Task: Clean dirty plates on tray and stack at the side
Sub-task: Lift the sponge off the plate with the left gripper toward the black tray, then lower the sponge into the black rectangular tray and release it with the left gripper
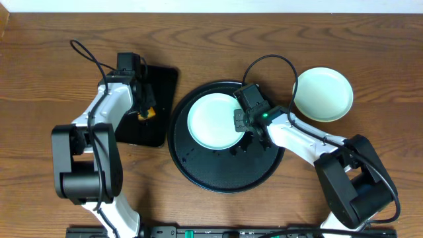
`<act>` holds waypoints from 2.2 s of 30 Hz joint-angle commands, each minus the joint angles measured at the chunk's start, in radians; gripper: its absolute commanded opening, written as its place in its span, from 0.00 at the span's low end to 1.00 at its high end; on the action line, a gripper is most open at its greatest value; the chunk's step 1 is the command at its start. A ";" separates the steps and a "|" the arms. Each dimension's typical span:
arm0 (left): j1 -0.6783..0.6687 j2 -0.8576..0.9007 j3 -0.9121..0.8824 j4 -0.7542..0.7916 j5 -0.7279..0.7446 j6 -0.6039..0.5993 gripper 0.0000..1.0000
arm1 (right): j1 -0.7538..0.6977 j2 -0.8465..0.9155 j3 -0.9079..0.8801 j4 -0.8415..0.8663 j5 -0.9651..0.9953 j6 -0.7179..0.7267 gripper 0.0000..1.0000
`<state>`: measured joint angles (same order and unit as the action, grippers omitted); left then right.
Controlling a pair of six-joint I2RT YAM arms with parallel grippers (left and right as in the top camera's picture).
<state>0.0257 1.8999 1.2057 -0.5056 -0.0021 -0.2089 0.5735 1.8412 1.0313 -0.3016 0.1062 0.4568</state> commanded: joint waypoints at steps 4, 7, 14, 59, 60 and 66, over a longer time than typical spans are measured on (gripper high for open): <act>0.055 0.073 0.000 -0.001 -0.054 0.010 0.08 | 0.010 0.003 0.015 -0.010 0.016 0.006 0.01; 0.084 0.088 0.000 -0.013 -0.055 0.010 0.08 | 0.010 0.003 0.015 -0.013 0.016 0.006 0.01; 0.118 0.086 0.001 -0.036 0.002 0.012 0.08 | 0.010 0.003 0.015 -0.013 0.016 0.006 0.01; 0.093 0.084 0.005 -0.067 -0.153 -0.093 0.16 | 0.010 0.003 0.015 -0.013 0.016 0.006 0.01; 0.093 0.084 0.005 -0.067 -0.154 -0.094 0.16 | 0.010 0.003 0.015 -0.013 0.016 0.006 0.01; 0.092 0.084 0.005 -0.058 -0.043 -0.054 0.10 | 0.010 0.003 0.015 -0.013 0.016 0.006 0.01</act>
<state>0.1028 1.9446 1.2308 -0.5522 -0.0616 -0.2962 0.5735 1.8412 1.0328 -0.3065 0.1062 0.4568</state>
